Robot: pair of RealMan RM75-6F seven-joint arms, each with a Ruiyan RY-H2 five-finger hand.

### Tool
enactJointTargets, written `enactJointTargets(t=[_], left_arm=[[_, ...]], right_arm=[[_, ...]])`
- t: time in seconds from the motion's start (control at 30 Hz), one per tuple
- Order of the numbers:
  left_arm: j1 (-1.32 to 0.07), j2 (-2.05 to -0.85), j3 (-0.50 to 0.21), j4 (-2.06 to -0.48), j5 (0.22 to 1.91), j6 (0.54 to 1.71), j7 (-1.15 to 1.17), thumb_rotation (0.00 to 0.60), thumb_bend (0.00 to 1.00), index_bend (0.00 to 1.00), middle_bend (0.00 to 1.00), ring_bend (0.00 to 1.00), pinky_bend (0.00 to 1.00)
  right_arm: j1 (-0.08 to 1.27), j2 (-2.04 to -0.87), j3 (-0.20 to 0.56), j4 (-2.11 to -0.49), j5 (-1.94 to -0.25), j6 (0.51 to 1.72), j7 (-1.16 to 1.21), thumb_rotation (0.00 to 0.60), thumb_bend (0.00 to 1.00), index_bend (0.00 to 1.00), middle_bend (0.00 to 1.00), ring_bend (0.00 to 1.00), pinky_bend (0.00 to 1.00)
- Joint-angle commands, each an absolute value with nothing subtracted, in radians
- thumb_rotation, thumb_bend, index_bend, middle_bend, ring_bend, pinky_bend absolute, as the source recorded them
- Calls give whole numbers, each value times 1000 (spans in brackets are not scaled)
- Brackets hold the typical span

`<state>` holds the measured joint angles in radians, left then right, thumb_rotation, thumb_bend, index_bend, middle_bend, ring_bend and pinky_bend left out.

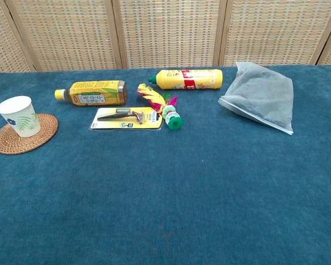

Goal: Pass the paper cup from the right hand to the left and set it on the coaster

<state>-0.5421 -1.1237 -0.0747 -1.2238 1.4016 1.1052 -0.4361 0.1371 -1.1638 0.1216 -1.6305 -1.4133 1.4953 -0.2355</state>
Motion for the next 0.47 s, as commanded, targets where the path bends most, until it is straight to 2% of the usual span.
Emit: enactJointTargets(t=[0.03,0.13,0.2,0.47], left_arm=[[-364,-1064,-69,-1447,1331,1323,-248,600,0,0,0,0,0],[-277,-1056,-42,-1564,1325,1421,-173,600,0,0,0,0,0],[-252,-1054,-32,-1592,1326,1445,-148,600,0,0,0,0,0],[-196,-1058,-17,-1663,1314,1469,-82,600,0,0,0,0,0]], right_arm=[[135,-1165,119,-1629,-1412,1494,-244,600,0,17,0,0,0],[134,-1164,118,-1636,-1406,1490,-262,600,0,16,0,0,0],[134,-1162,118,-1638,-1408,1490,-269,600,0,16,0,0,0],[135,-1160,115,-1647,-1420,1491,-278,600,0,16,0,0,0]])
